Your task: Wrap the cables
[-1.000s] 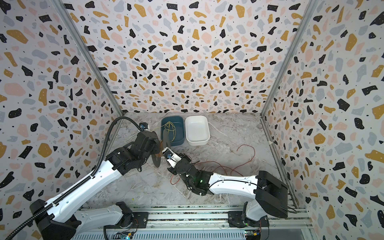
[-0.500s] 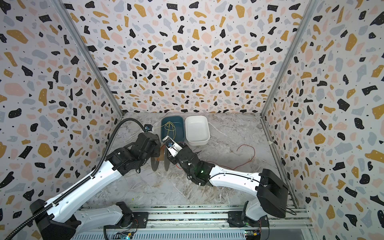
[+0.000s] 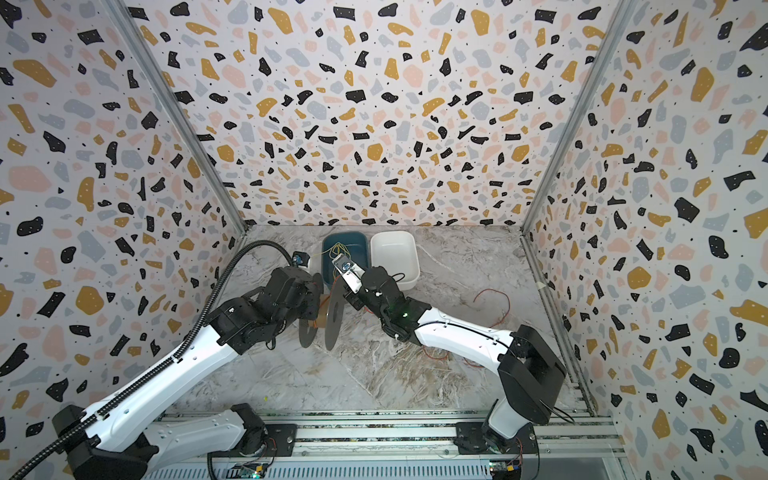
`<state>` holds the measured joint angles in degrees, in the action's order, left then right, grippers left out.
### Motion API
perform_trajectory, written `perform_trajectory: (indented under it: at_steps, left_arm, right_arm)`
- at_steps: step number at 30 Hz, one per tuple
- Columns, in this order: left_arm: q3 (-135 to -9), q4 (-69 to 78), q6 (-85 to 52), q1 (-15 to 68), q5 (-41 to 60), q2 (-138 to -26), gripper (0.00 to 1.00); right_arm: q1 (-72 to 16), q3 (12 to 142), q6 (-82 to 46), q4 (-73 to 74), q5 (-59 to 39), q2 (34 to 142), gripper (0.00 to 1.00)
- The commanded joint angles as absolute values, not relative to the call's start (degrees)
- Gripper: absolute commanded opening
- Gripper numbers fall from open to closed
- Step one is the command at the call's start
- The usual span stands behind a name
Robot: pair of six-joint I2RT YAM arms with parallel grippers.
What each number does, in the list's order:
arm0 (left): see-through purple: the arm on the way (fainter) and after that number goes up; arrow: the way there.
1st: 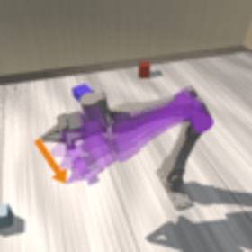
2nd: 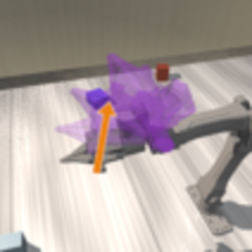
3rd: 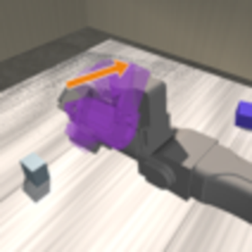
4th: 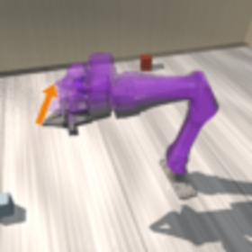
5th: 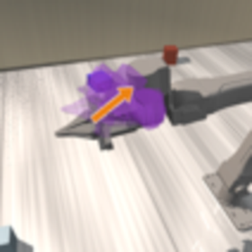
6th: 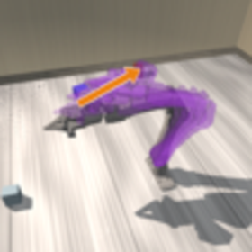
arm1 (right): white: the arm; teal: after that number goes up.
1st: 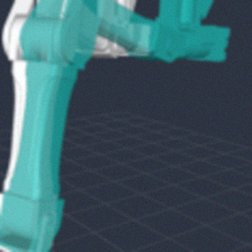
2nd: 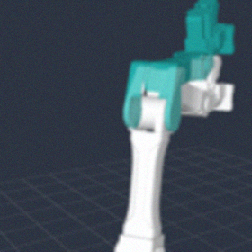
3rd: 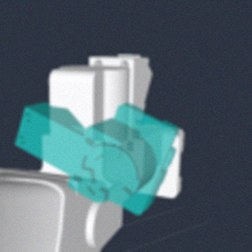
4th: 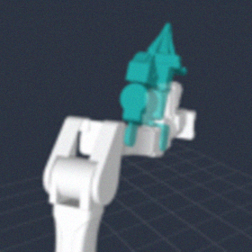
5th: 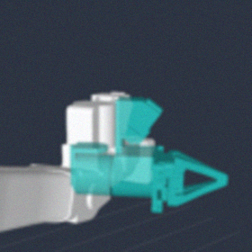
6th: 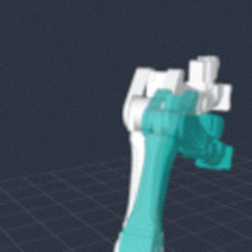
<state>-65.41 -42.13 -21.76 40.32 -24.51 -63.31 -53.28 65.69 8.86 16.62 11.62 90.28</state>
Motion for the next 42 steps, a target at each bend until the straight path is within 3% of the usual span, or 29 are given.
perform_trajectory:
  at_steps: [1, 16, 19, 22, 33, 42]
  left_arm:
    - [-67.0, -40.9, -19.4, 40.7, -23.8, -60.9, 0.00]
    - [-70.9, -42.9, -16.8, 40.7, -15.9, -58.1, 0.00]
    - [-71.6, -43.4, -16.8, 40.7, -15.7, -58.1, 0.00]
    - [-72.7, -43.9, -16.8, 40.5, -16.1, -58.5, 0.00]
    - [-76.3, -42.6, -16.8, 37.5, -9.7, -60.3, 0.00]
    - [-77.3, -40.3, -16.0, 35.2, -3.6, -61.5, 0.00]
  right_arm:
    - [-50.3, 68.8, 7.2, 14.5, 5.9, 89.3, 0.29]
    - [-42.6, 71.9, 2.6, 8.6, -9.1, 96.9, 0.37]
    - [-41.9, 71.1, 2.2, 8.2, -11.3, 97.4, 0.43]
    - [-41.4, 69.6, 2.3, 7.4, -12.6, 96.9, 0.57]
    - [-39.9, 54.3, 1.8, 9.5, -15.6, 81.0, 0.84]
    - [-39.9, 41.1, -2.3, 12.8, -13.1, 67.9, 0.86]
